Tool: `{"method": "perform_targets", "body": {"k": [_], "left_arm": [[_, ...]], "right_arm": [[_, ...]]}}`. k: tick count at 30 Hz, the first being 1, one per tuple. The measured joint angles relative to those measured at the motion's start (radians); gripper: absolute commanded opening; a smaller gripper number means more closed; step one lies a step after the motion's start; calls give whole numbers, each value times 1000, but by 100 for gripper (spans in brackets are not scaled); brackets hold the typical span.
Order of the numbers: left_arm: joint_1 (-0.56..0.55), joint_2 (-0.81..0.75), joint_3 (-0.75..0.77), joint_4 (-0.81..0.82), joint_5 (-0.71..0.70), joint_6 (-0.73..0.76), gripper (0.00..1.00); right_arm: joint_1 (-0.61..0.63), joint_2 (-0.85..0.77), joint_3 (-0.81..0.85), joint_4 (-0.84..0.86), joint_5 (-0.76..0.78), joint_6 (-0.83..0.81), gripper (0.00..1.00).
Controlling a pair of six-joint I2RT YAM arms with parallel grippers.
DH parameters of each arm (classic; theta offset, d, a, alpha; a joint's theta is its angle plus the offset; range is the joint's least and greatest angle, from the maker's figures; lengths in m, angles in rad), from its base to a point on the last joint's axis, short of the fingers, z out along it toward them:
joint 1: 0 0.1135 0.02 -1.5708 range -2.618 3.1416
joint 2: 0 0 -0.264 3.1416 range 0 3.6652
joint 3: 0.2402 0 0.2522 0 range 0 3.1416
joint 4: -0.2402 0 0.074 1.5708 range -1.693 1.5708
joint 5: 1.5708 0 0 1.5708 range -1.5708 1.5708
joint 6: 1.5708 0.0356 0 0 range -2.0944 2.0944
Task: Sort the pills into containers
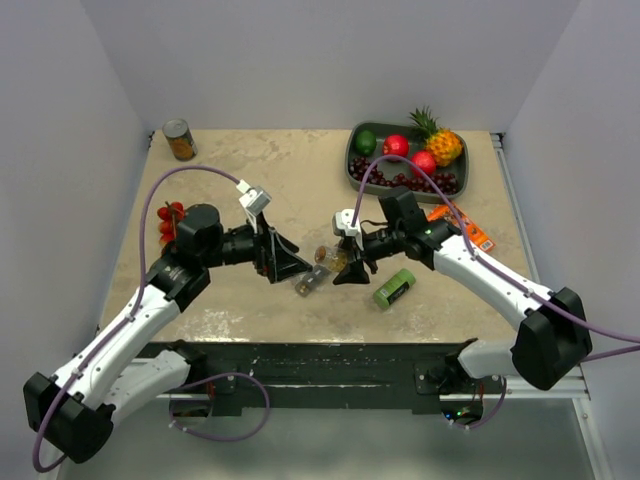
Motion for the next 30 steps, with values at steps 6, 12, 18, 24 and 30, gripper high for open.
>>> {"method": "perform_targets", "body": {"k": [6,12,18,24,30], "left_arm": [[57,-46,-4,20,-76,-90,98],[62,-18,-2,39,-144,-199,96],[34,31,63,-42,-247,-225,93],[-21,67,126,-81,-316,-225,88],[-63,118,145,-94,-375,-227,85]], "right_arm": [[-4,-4,0,0,0,-1,2],[-5,-4,0,0,1,-3,2],[-10,-4,0,0,2,-3,2],[-10,-4,0,0,5,-3,2],[-10,-4,0,0,7,-3,2]]}}
